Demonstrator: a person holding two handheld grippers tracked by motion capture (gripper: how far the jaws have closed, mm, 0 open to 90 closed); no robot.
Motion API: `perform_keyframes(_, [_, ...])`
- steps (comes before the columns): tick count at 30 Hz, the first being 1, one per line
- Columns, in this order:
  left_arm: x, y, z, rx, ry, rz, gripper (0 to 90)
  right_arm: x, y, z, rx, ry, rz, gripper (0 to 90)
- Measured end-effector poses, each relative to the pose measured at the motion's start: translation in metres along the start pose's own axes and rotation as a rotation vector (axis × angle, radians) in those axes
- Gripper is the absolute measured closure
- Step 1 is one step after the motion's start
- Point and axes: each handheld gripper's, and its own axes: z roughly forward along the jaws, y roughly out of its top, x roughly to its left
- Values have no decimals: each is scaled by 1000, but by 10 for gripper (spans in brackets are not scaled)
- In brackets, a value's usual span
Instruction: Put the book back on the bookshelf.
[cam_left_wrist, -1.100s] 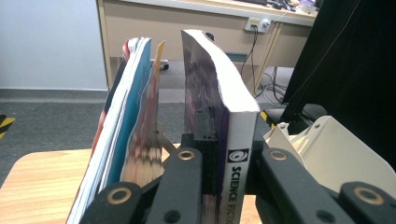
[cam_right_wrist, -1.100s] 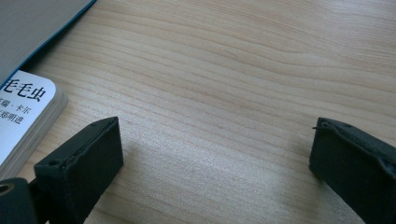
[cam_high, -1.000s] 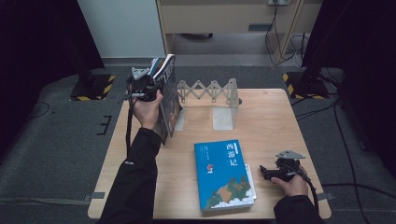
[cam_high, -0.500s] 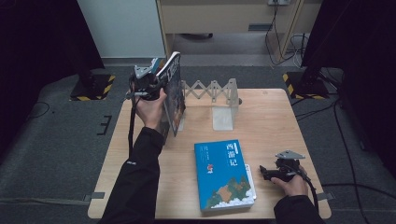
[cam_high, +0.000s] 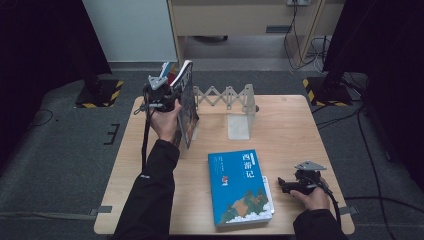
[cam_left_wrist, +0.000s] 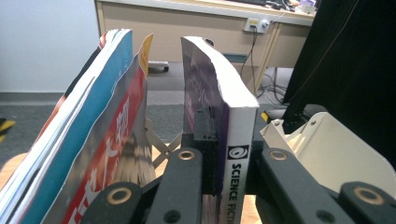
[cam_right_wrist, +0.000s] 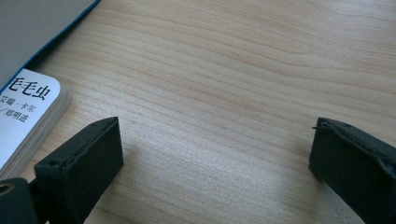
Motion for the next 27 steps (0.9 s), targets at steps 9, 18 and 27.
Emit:
perform_keyframes(9, [0, -12, 0, -6, -10, 1, 822, 0, 0, 0, 1, 4, -1, 30])
perform_keyframes(18, [2, -22, -11, 2, -12, 16, 819, 1, 0, 0, 0, 6, -1, 30])
perform_keyframes(27, [3, -36, -29, 19, -22, 45, 818, 1, 0, 0, 0, 6, -3, 30])
